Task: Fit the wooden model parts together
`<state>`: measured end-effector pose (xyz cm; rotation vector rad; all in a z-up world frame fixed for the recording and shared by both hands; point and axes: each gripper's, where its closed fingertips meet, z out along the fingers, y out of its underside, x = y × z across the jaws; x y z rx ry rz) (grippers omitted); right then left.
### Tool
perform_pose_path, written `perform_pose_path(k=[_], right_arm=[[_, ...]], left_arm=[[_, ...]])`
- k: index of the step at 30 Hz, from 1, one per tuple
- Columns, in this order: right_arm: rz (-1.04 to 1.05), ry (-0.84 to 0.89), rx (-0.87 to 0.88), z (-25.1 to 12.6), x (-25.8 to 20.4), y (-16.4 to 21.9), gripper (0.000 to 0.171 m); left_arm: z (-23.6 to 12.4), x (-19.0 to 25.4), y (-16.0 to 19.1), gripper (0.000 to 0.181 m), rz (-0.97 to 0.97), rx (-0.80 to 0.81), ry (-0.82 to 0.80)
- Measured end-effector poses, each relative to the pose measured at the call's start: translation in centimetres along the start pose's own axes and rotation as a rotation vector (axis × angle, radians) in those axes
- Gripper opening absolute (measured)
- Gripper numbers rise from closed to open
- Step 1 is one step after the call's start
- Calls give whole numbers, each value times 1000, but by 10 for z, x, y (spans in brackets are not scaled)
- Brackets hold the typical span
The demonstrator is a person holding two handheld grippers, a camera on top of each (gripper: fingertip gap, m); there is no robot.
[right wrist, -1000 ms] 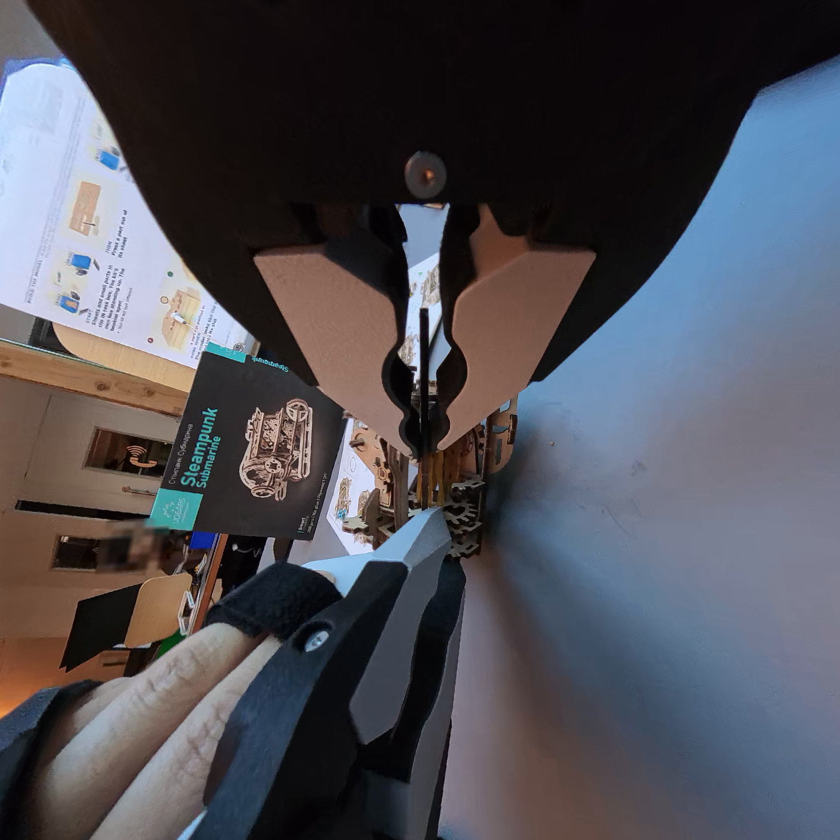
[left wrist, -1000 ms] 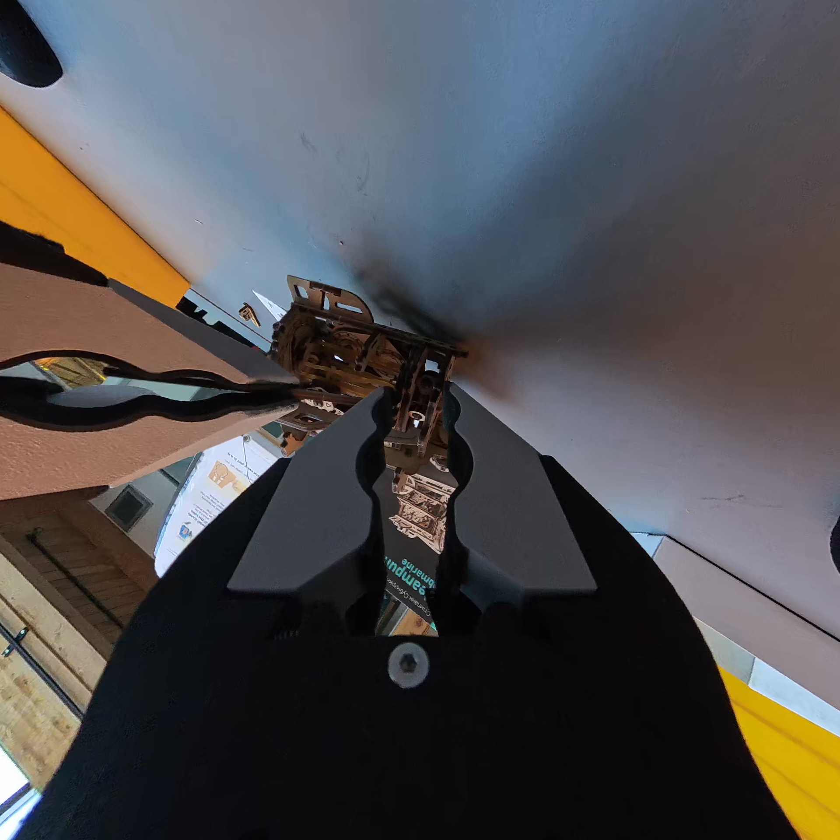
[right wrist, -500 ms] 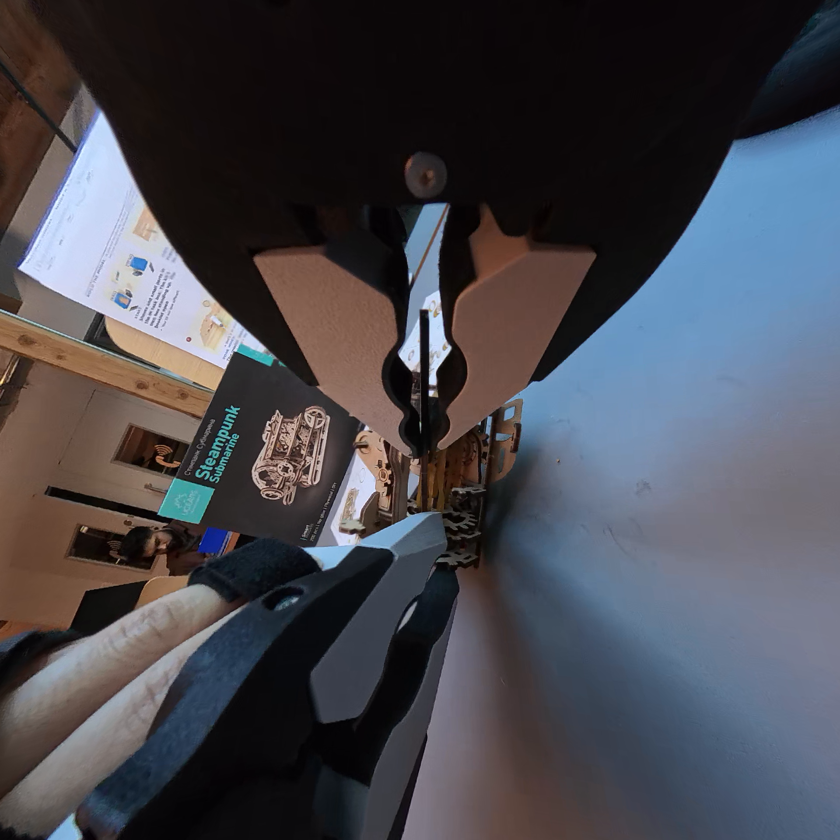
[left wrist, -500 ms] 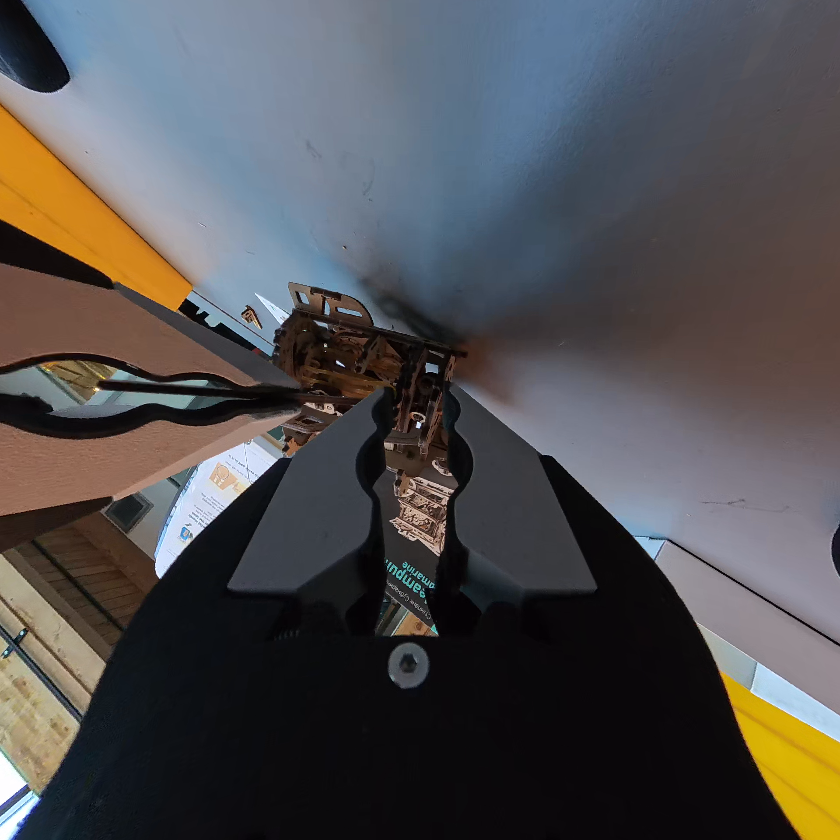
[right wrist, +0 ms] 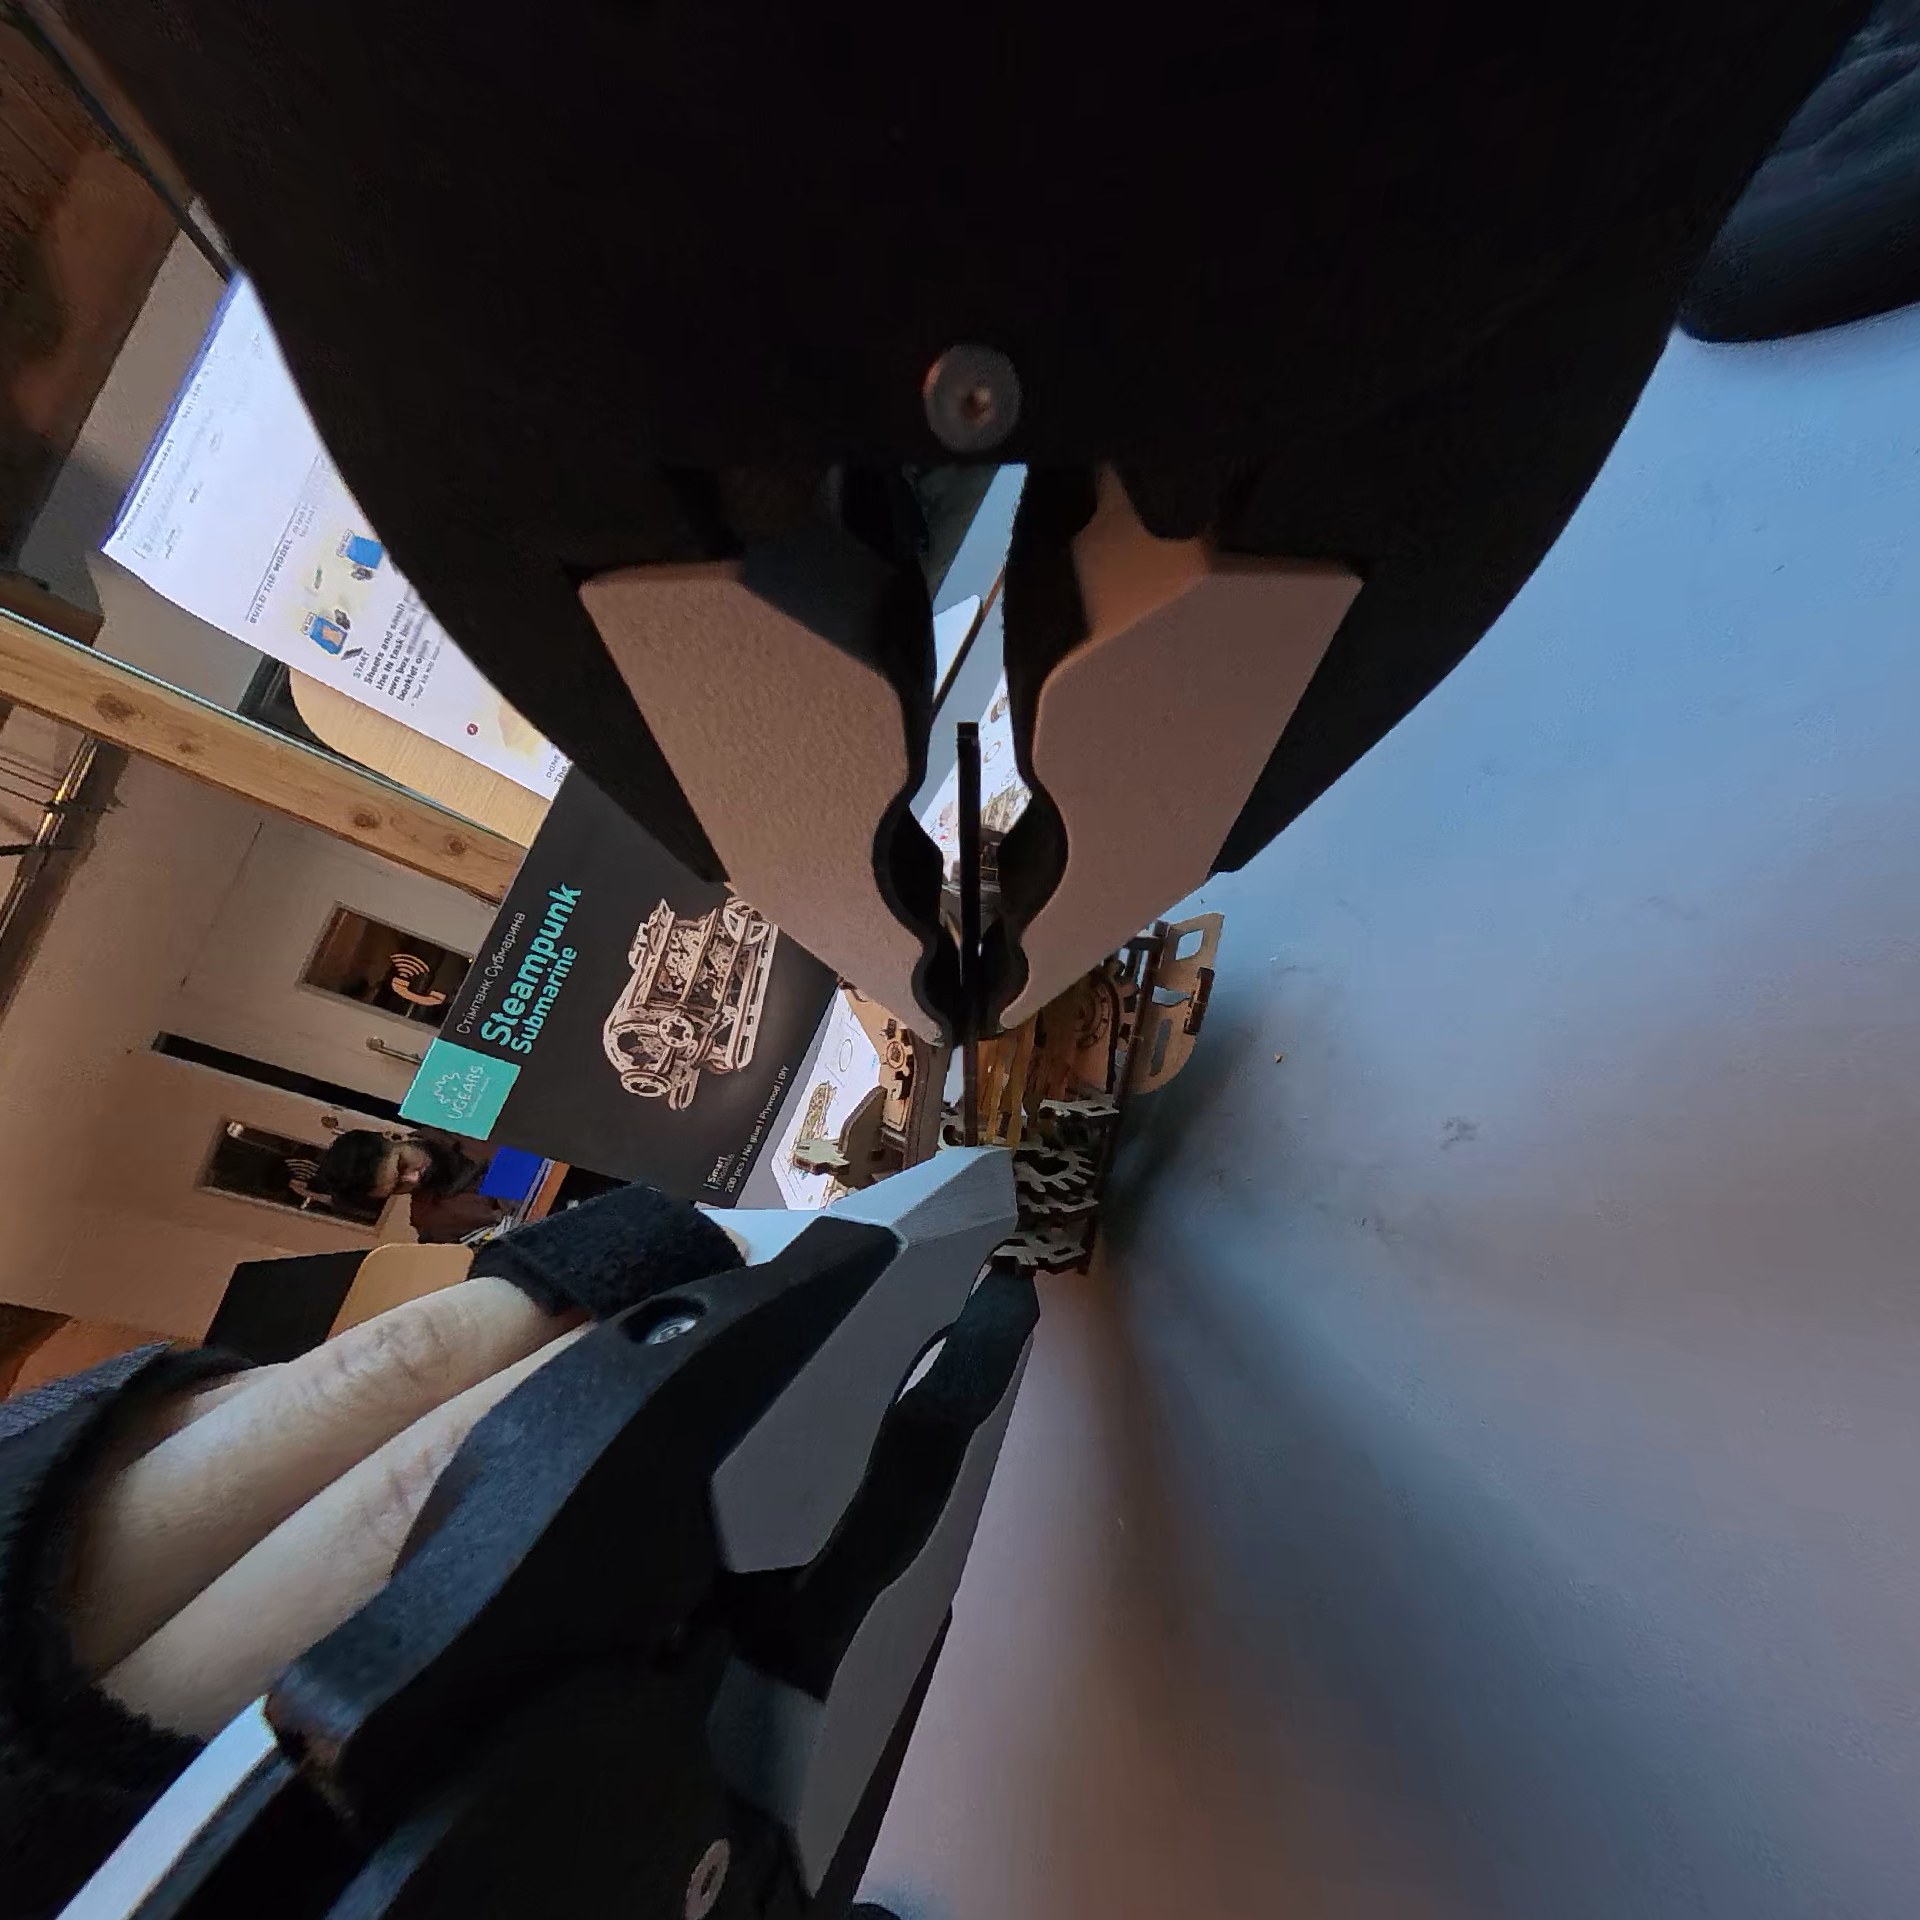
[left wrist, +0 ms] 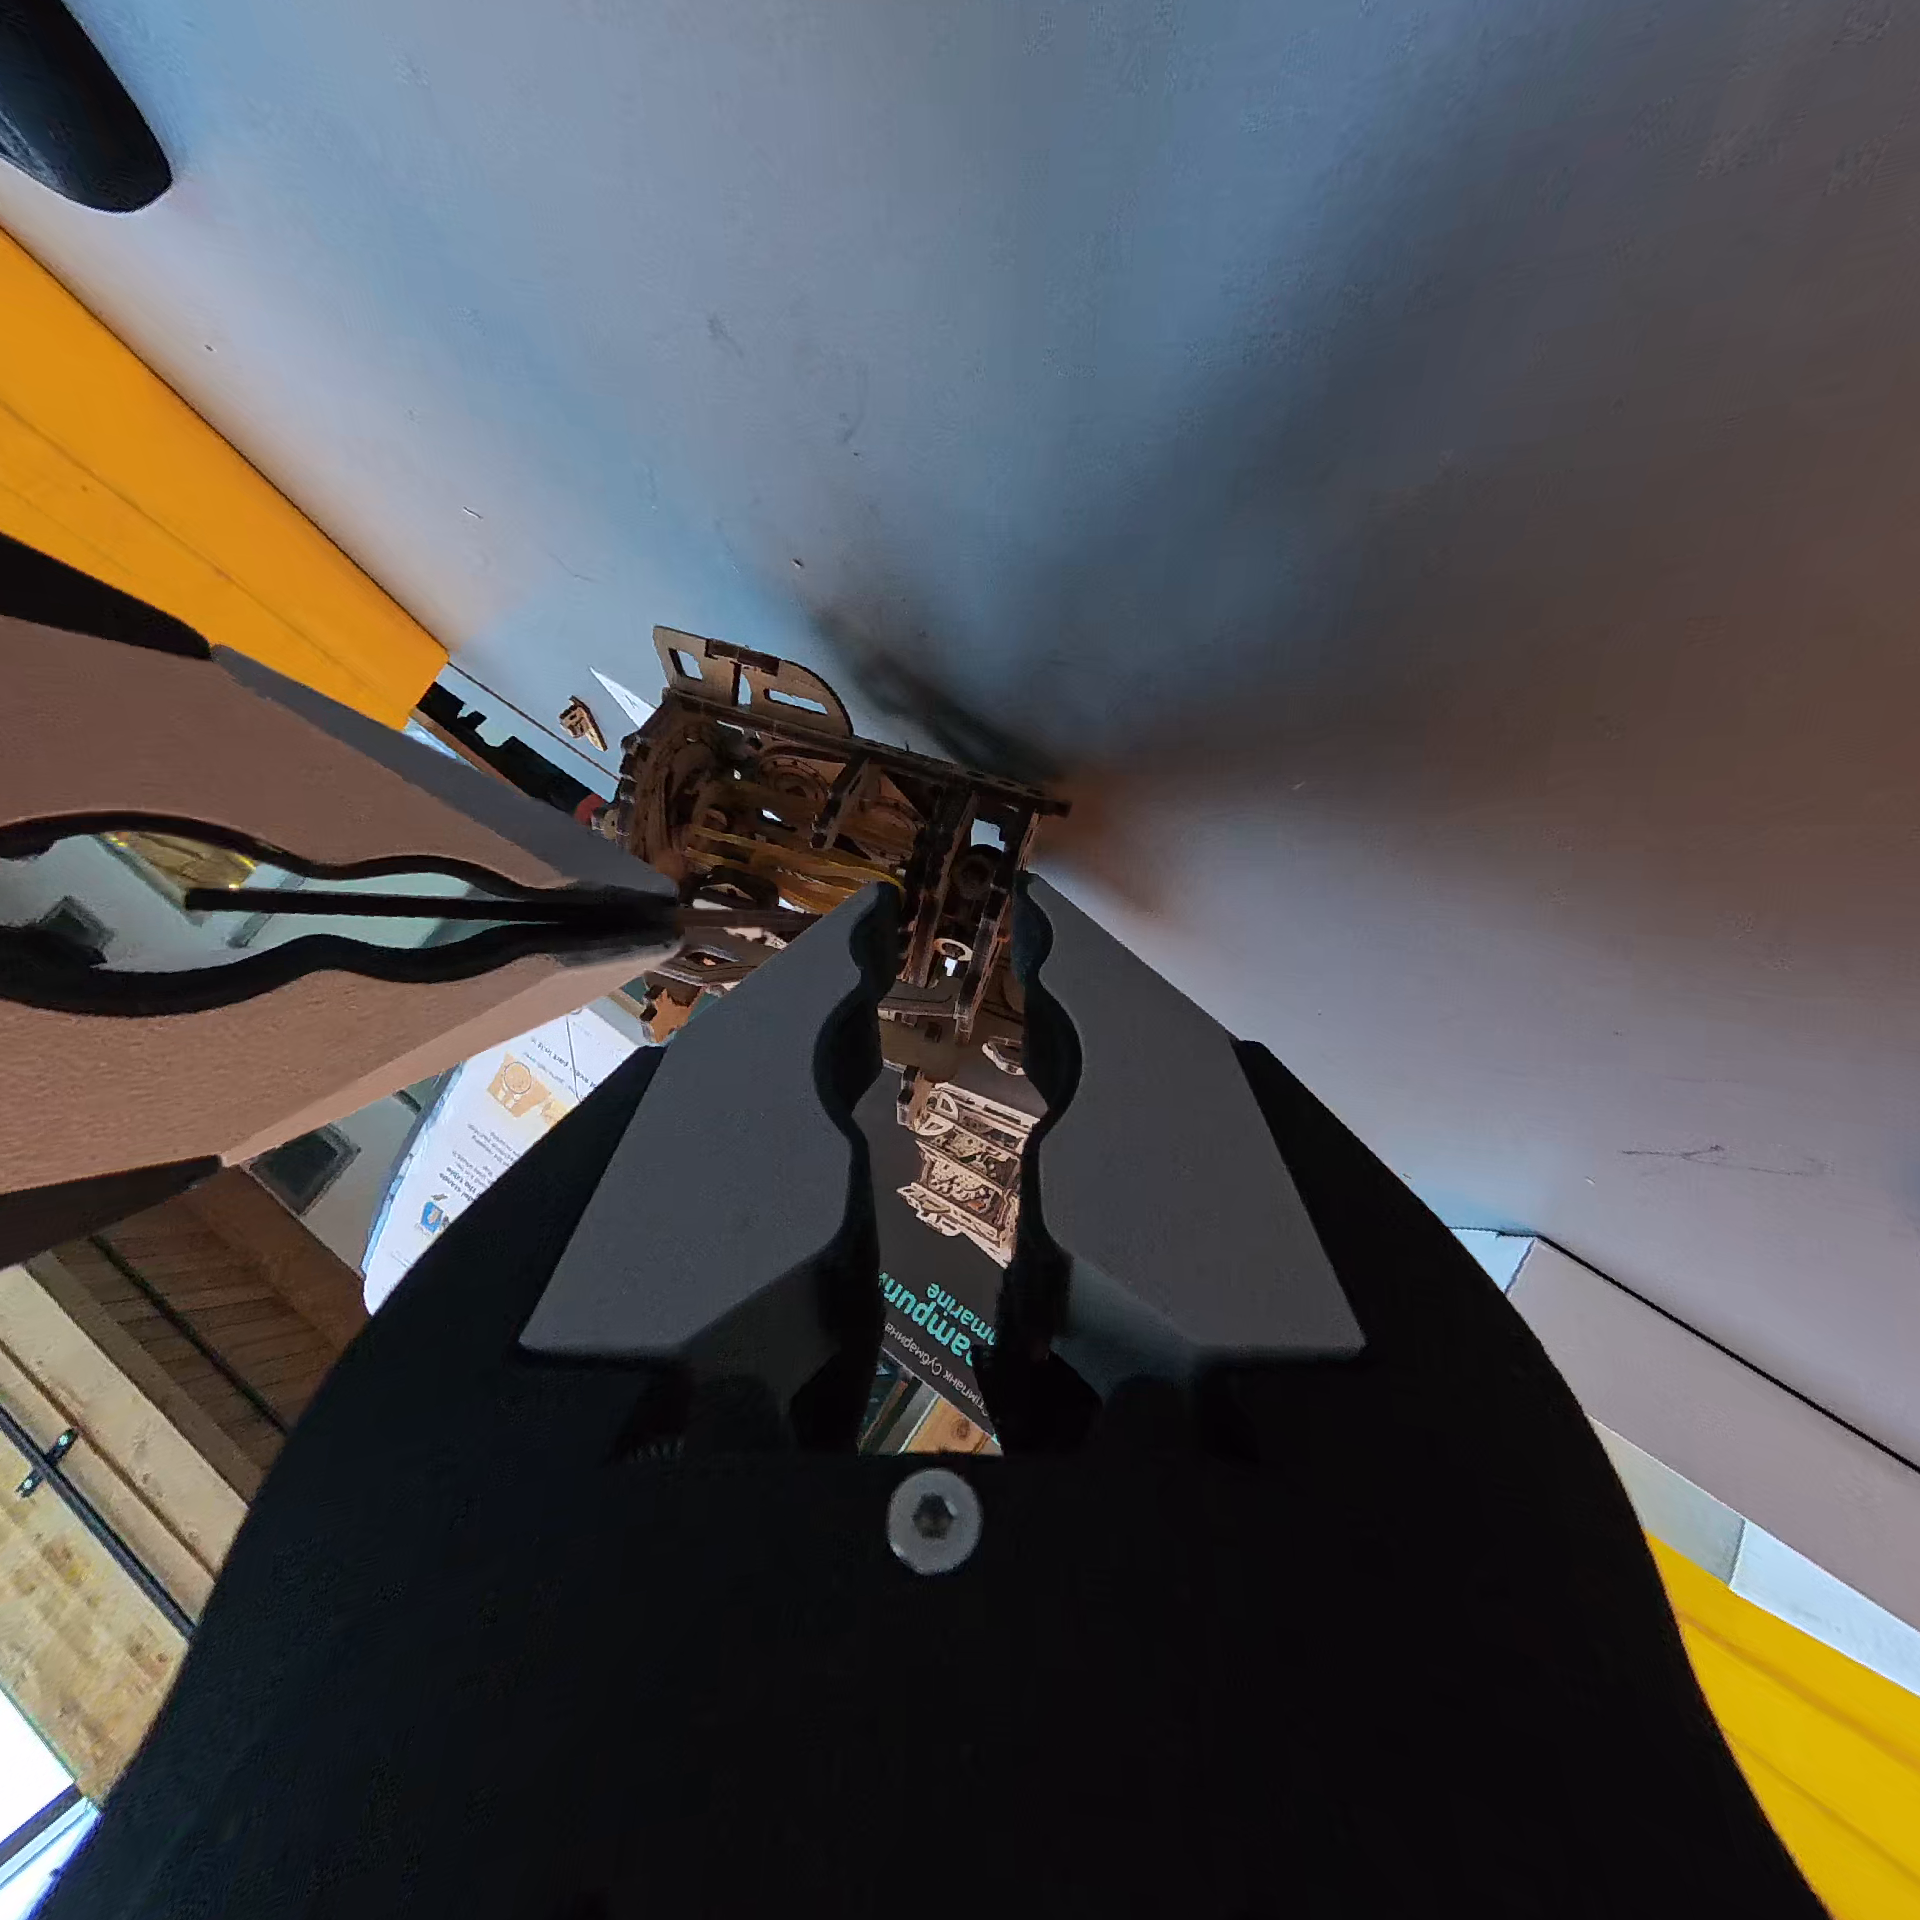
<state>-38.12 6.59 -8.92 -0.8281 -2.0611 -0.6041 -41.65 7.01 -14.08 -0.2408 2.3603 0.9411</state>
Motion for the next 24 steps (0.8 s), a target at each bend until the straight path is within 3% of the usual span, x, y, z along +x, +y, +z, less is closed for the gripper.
perform_pose_path(k=[24], right_arm=[[-108, 10, 27, 6, -1, -5, 2]], left_arm=[[1, -1, 1, 19, 7, 1, -5]])
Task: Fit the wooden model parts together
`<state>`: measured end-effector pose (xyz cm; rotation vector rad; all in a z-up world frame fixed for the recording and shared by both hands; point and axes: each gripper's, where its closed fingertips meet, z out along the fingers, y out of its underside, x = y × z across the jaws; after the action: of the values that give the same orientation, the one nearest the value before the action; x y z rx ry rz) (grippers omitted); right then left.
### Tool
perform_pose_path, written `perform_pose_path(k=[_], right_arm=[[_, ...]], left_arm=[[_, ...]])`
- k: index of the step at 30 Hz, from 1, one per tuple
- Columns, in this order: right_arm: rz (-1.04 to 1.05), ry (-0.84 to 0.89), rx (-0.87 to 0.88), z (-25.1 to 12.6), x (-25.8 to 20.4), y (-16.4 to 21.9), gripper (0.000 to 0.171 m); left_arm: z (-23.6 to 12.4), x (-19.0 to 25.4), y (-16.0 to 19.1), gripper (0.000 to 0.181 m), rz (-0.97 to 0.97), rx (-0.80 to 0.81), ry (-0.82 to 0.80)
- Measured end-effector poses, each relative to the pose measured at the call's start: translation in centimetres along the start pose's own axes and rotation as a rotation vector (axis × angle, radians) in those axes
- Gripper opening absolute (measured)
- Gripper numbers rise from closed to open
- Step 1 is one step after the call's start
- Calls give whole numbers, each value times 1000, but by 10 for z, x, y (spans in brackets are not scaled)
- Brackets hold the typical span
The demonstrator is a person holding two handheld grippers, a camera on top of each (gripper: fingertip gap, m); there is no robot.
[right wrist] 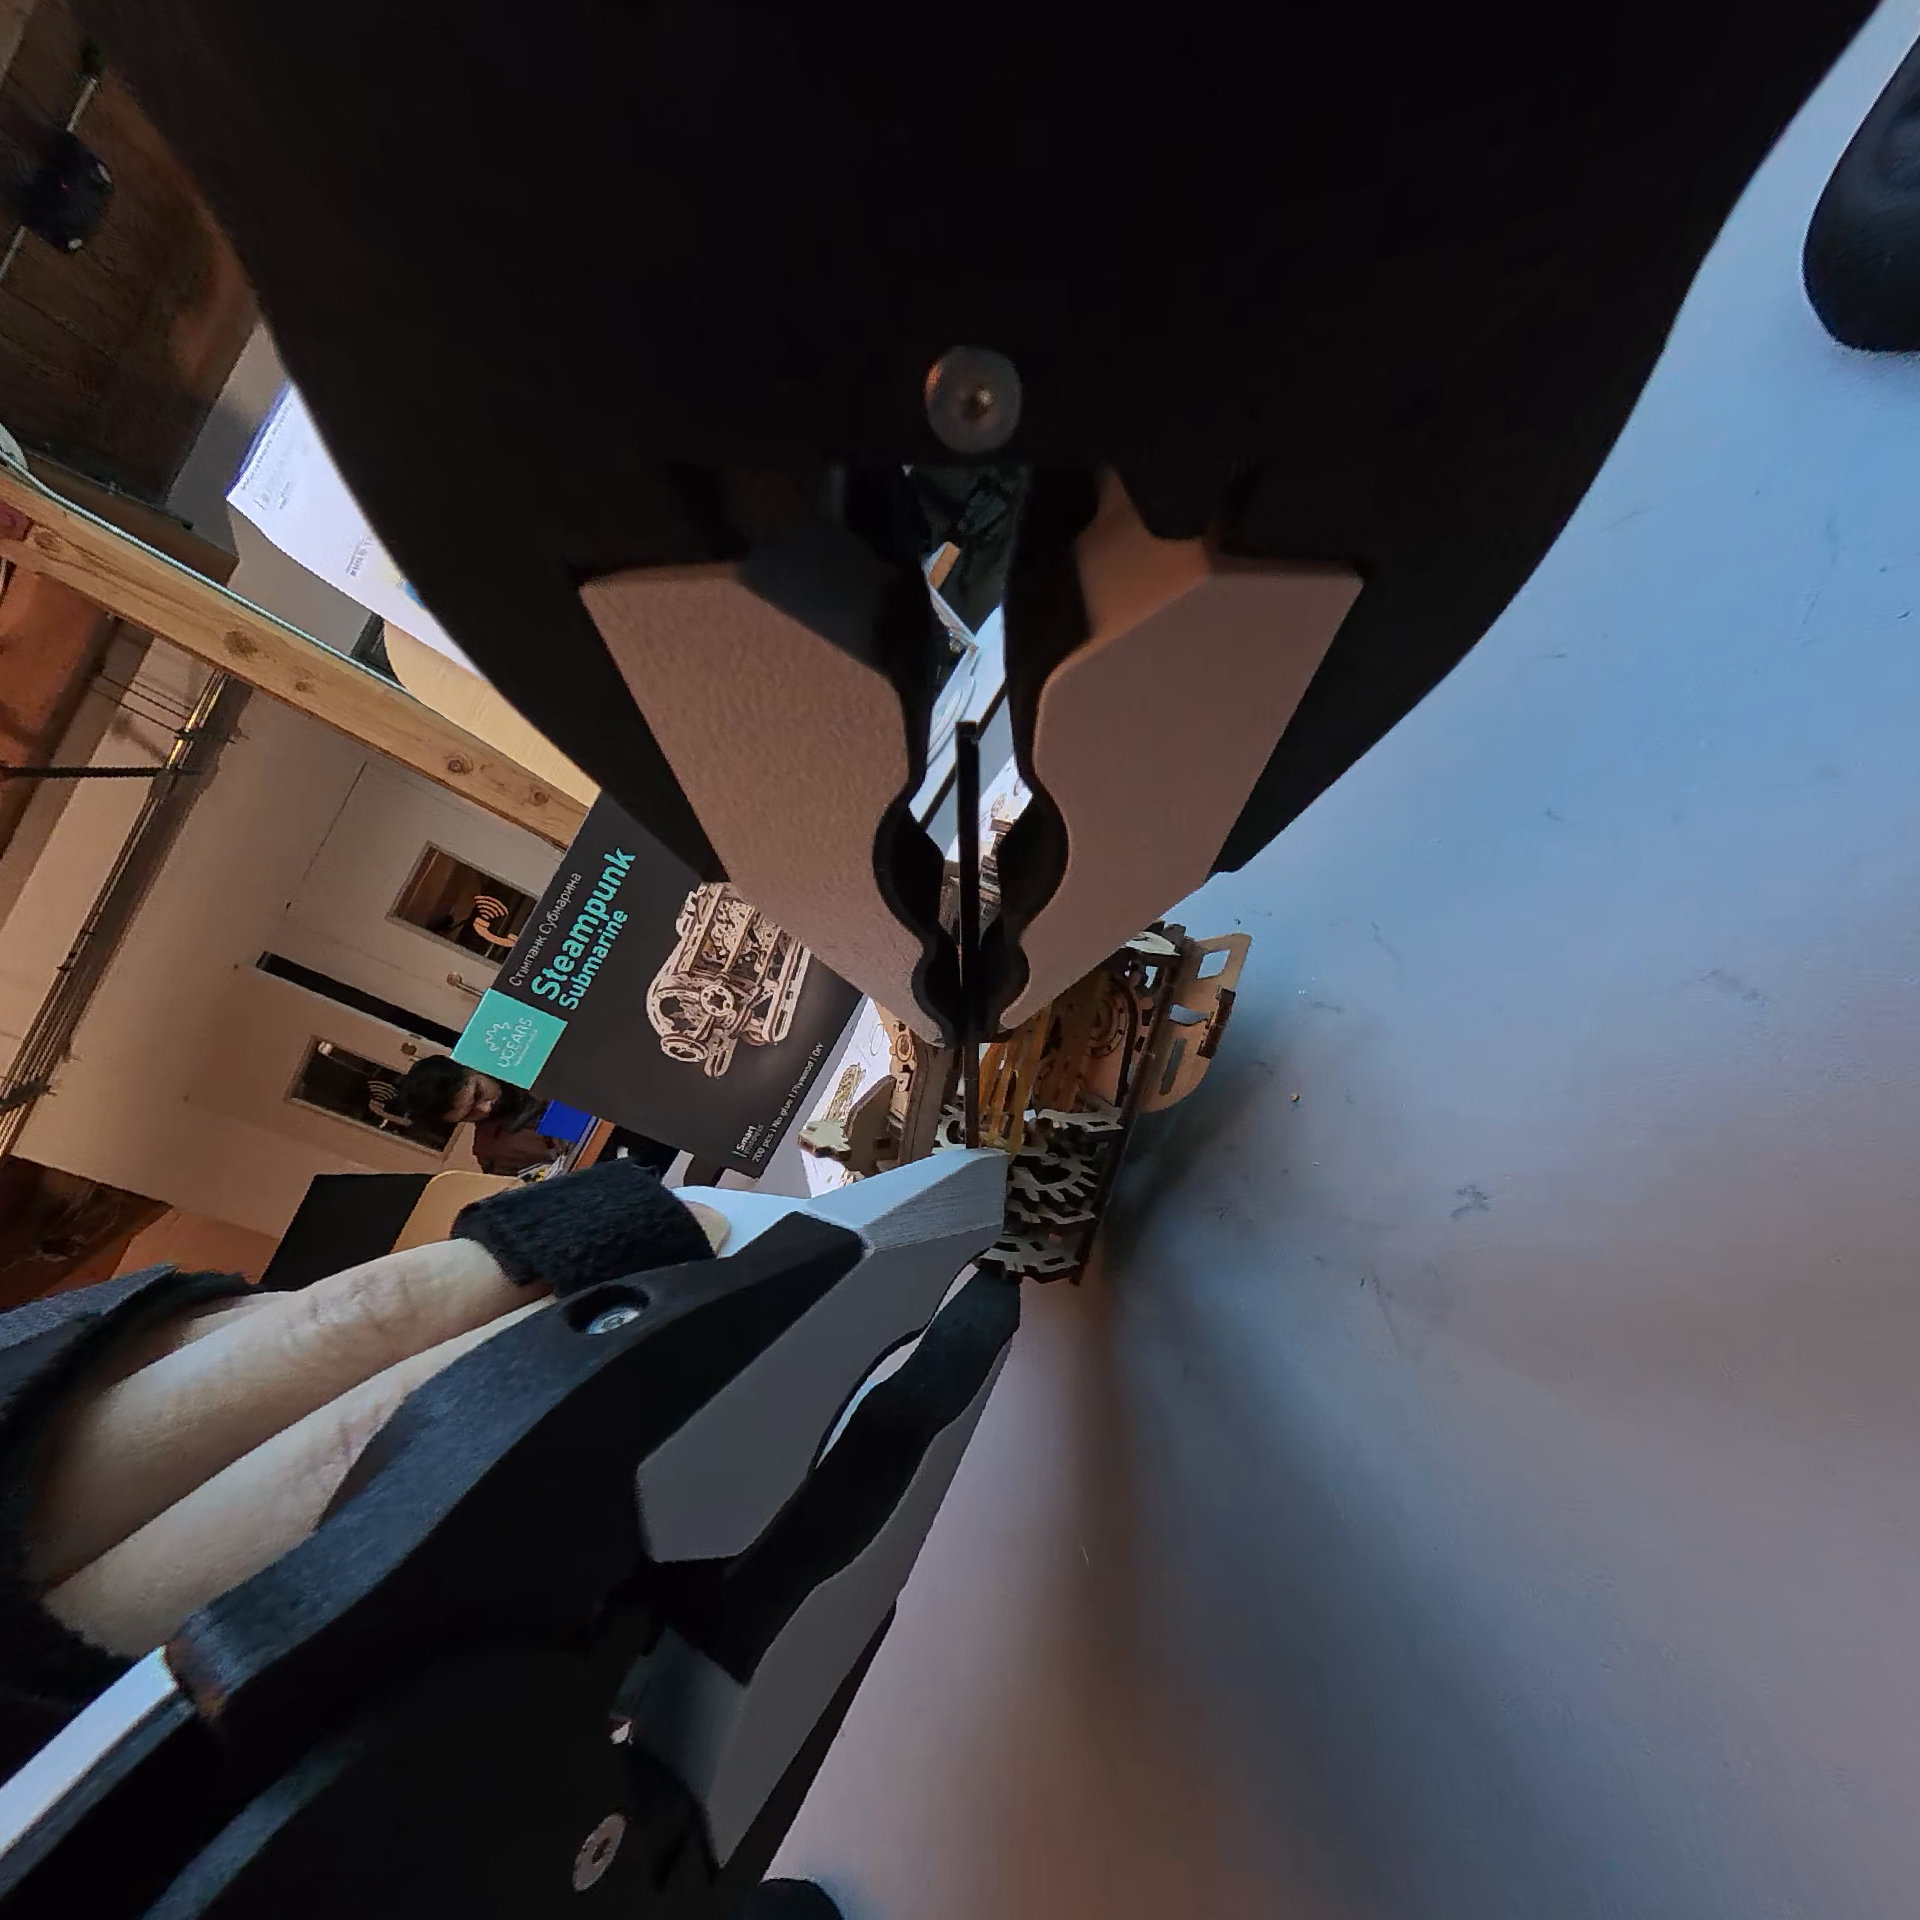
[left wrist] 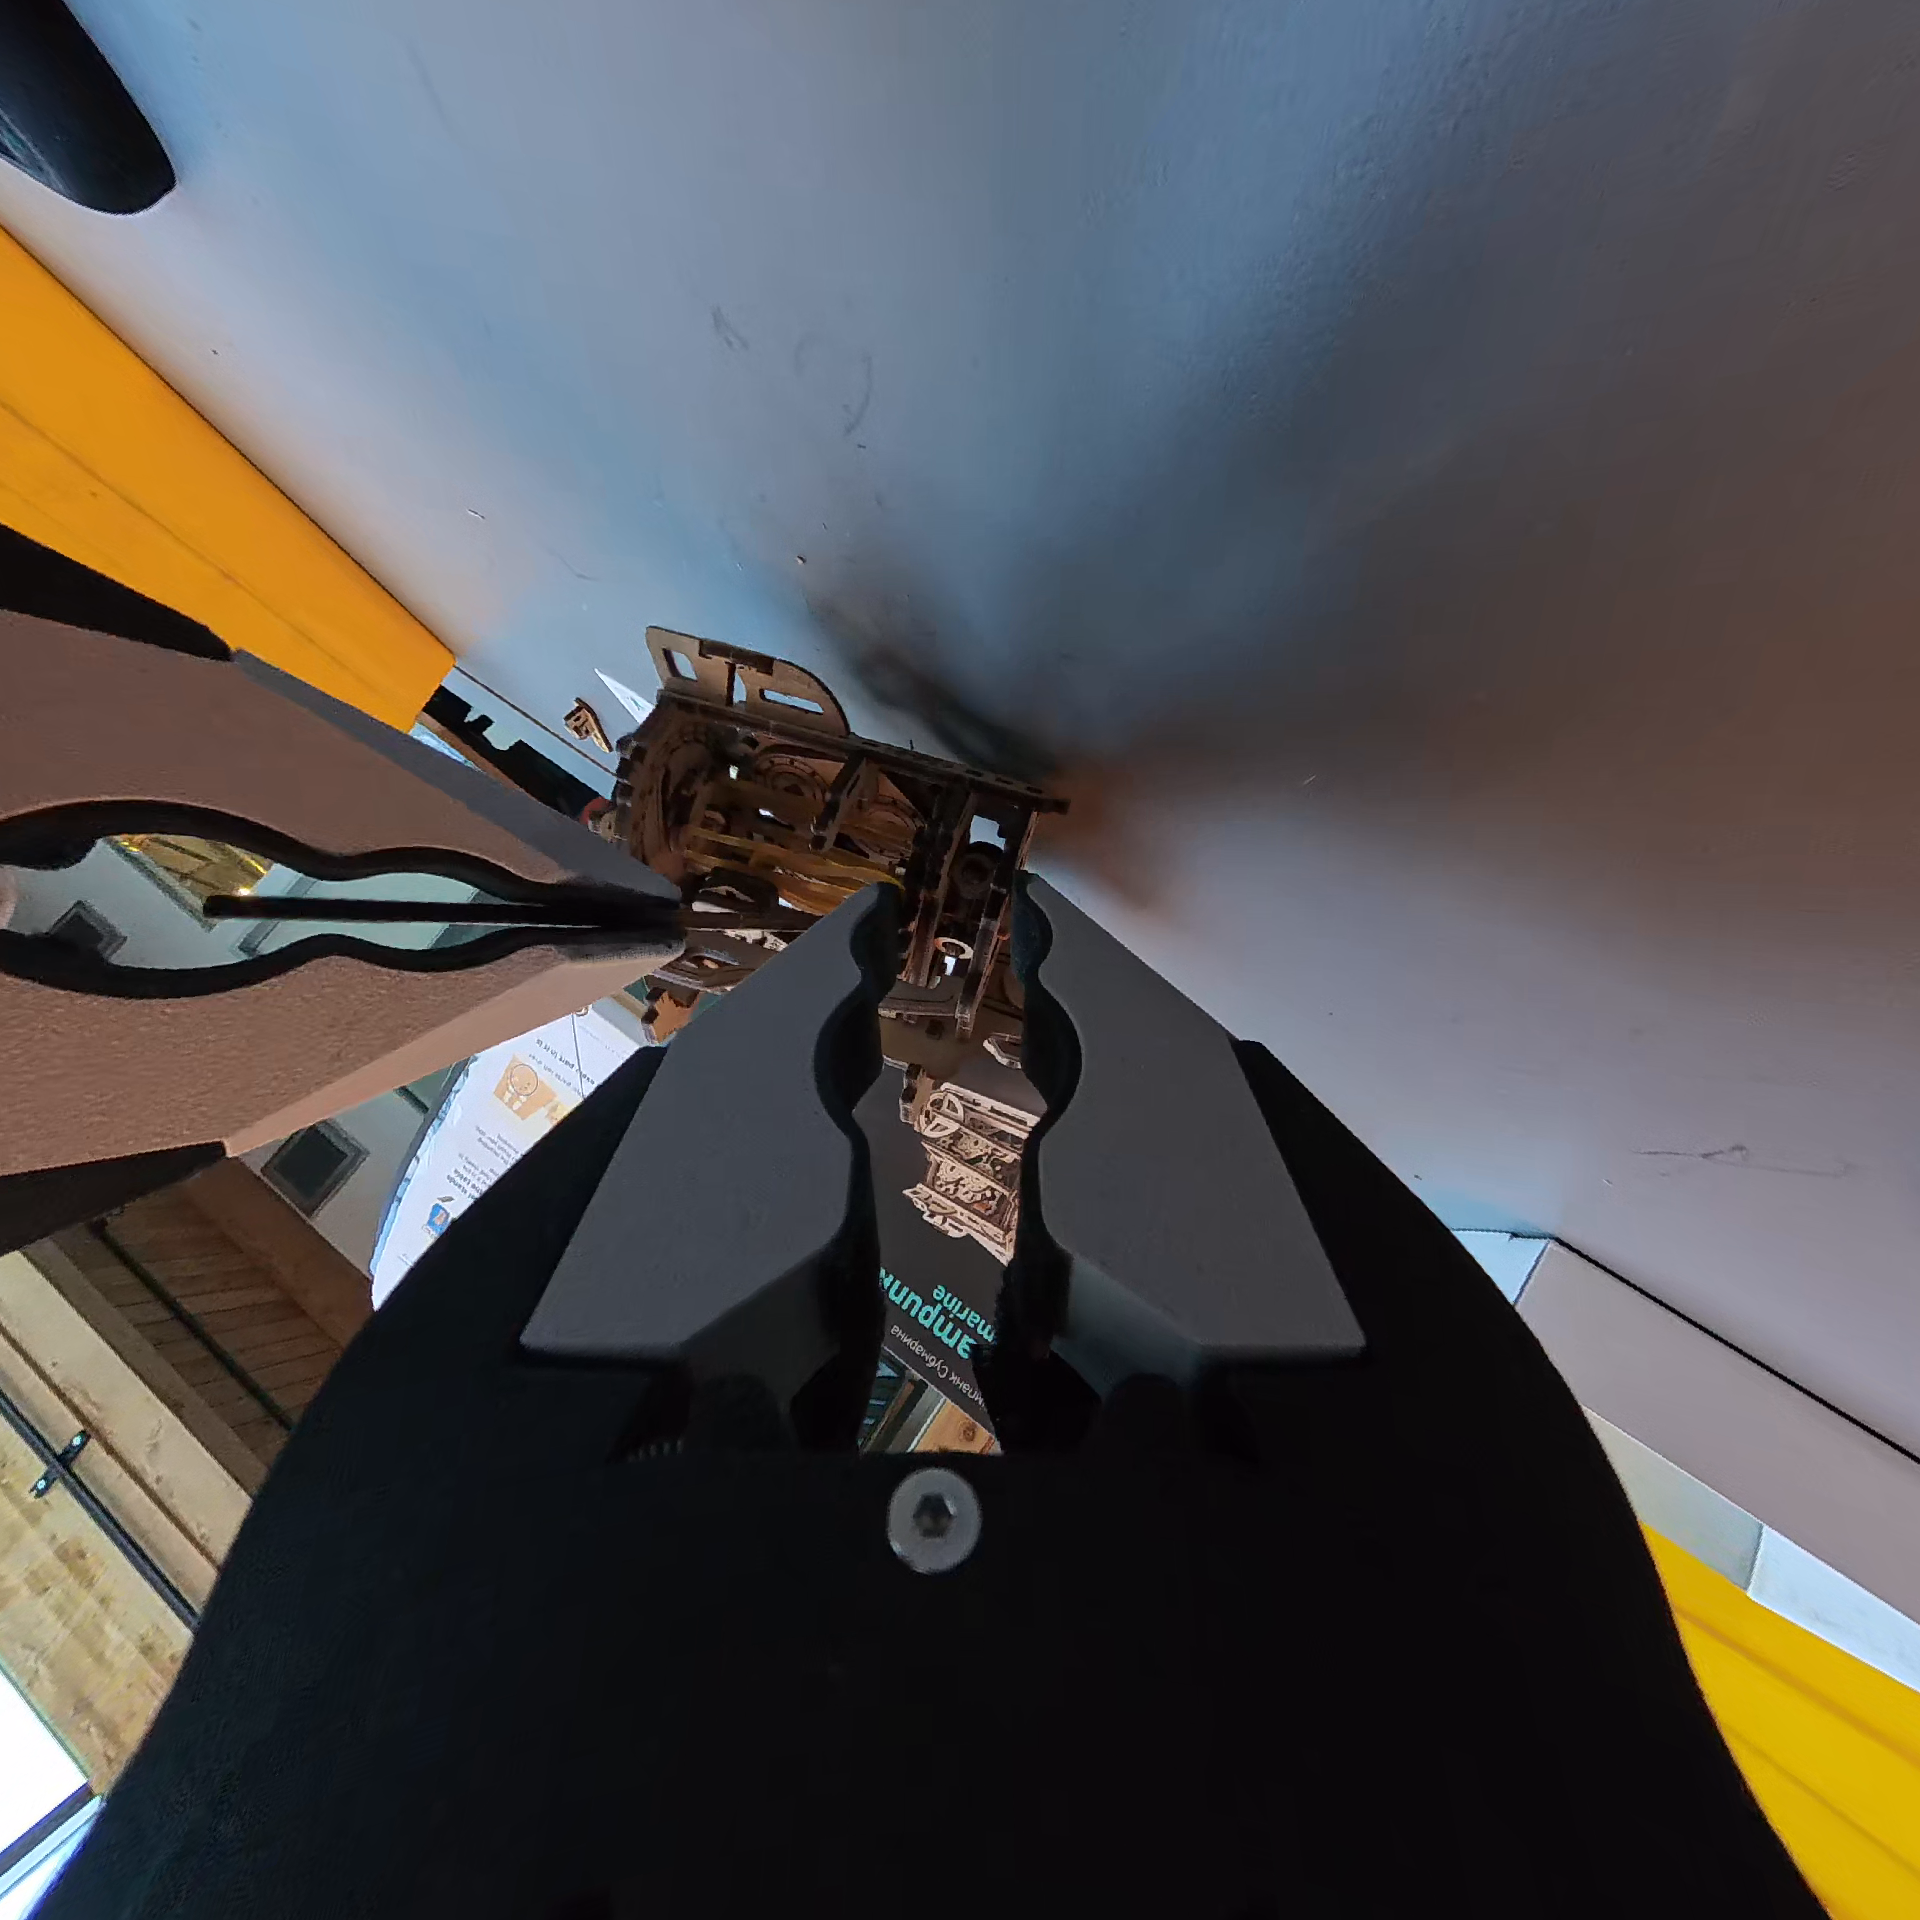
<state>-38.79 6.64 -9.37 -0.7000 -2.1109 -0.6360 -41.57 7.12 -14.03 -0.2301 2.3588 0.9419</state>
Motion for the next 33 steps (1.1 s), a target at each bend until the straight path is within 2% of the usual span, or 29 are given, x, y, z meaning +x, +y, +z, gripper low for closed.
perform_pose_path(k=[18, 33], right_arm=[[-235, -12, -70, 2, -5, -8, 2], [-273, 10, -79, 1, -5, -7, 1]], left_arm=[[1, -1, 1, 19, 7, -1, -2], [2, -1, 1, 19, 7, 1, -6]])
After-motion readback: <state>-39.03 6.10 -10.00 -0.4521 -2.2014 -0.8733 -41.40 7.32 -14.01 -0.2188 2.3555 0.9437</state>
